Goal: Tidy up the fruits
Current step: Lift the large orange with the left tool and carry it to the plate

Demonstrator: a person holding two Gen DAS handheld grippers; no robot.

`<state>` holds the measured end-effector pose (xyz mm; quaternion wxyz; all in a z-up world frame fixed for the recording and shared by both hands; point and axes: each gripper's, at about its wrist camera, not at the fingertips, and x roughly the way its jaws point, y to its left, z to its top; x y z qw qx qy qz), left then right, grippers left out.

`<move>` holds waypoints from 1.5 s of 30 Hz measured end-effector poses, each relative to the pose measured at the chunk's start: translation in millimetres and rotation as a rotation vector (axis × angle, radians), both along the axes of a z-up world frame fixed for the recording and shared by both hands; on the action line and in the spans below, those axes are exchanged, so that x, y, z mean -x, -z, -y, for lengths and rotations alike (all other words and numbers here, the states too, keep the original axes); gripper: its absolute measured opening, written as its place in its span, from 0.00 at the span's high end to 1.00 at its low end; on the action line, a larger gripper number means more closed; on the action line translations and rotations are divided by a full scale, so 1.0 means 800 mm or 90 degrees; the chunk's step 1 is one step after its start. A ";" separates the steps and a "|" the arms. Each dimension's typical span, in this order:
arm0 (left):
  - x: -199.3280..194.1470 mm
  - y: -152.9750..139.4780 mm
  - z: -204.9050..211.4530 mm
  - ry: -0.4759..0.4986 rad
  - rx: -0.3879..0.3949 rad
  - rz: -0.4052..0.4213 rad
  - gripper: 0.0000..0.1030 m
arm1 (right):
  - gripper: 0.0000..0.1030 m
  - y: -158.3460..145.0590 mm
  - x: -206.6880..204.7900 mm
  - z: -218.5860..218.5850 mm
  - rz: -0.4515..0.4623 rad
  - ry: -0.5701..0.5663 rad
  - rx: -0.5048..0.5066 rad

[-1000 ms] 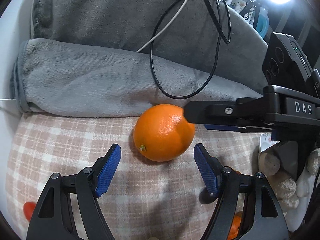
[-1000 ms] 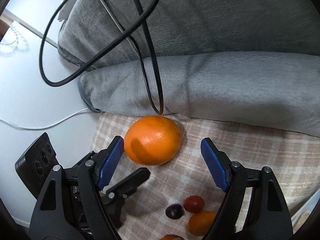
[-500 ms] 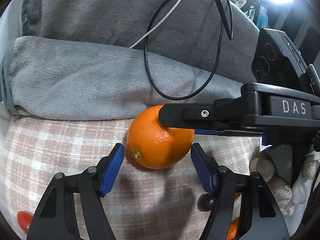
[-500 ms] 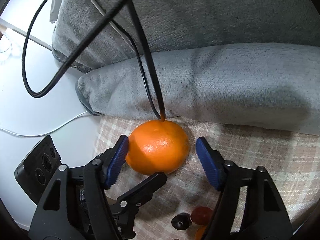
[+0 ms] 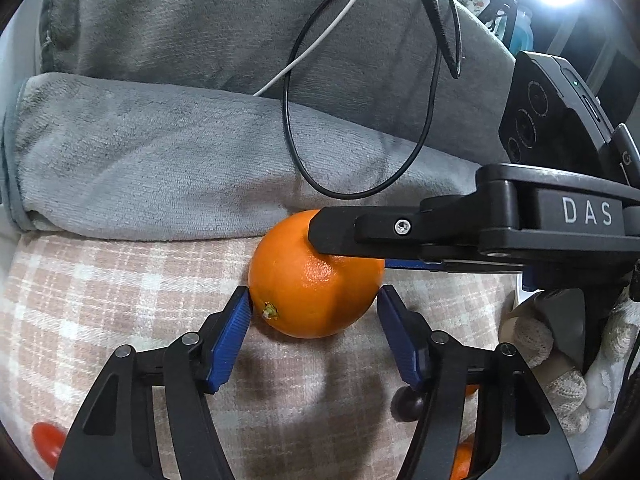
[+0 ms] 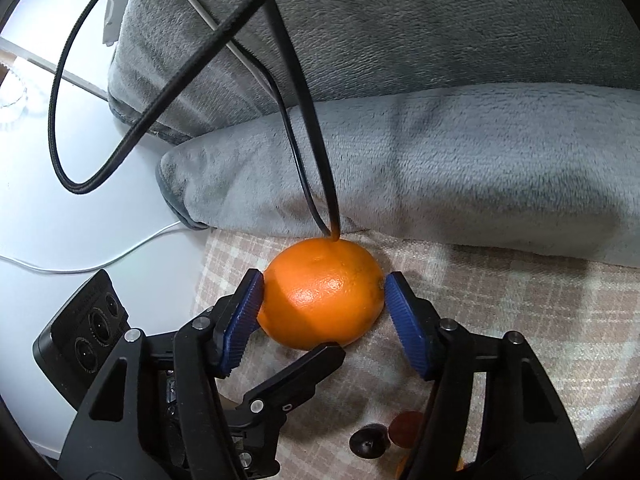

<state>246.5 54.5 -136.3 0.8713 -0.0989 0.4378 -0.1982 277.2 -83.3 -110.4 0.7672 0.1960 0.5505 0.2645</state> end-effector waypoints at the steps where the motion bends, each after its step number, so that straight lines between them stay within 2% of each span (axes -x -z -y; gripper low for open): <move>1: 0.001 0.000 0.001 0.000 0.000 0.000 0.38 | 0.36 -0.001 0.001 0.001 -0.001 0.001 0.000; 20: 0.039 -0.024 0.033 0.014 -0.004 0.026 0.38 | 0.36 -0.029 0.040 0.022 0.017 0.013 -0.002; 34: 0.094 -0.051 0.077 0.038 -0.009 0.058 0.38 | 0.36 -0.061 0.091 0.073 0.045 0.035 -0.007; 45: 0.129 -0.079 0.119 0.071 -0.012 0.077 0.38 | 0.36 -0.081 0.139 0.132 0.061 0.063 -0.011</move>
